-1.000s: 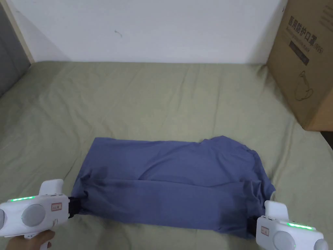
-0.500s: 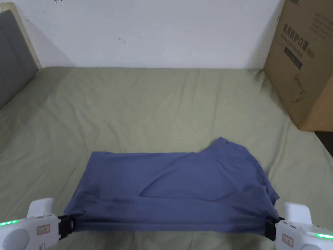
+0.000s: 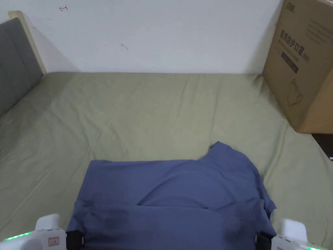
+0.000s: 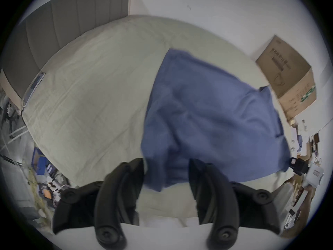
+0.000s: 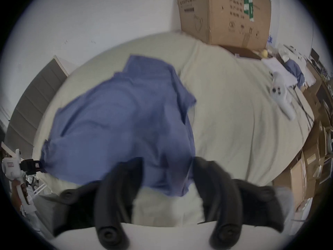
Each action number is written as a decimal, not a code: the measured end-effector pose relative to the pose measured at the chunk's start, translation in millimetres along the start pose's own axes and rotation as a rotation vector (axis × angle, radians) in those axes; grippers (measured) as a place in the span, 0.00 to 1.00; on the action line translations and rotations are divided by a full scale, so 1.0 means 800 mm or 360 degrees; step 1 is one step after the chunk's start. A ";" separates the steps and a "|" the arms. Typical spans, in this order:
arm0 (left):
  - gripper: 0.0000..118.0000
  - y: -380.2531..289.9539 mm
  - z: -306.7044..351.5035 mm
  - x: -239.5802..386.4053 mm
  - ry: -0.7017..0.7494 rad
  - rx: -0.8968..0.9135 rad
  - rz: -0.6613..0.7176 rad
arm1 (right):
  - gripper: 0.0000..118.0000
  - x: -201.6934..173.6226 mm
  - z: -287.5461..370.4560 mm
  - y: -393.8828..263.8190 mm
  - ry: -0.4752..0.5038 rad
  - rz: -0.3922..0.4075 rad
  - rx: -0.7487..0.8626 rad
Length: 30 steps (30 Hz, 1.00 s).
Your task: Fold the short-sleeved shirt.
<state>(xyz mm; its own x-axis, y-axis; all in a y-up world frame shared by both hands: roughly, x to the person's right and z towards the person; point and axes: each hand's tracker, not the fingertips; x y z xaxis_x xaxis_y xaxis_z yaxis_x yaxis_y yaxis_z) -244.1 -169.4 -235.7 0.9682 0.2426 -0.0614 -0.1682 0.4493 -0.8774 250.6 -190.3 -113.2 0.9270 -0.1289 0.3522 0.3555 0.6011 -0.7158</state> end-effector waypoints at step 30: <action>0.00 0.178 0.016 0.080 -0.0107 0.0632 -0.0408 | 0.00 -0.111 0.110 0.175 0.0016 0.0360 0.1028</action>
<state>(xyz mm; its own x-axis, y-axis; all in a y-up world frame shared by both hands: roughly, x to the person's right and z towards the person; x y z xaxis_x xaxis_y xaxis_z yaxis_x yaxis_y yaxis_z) -208.6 -78.9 -358.3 0.9758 0.1303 0.1757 0.0040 0.7924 -0.6100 207.6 -25.5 -191.6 0.9722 0.0498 0.2288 0.0133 0.9638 -0.2664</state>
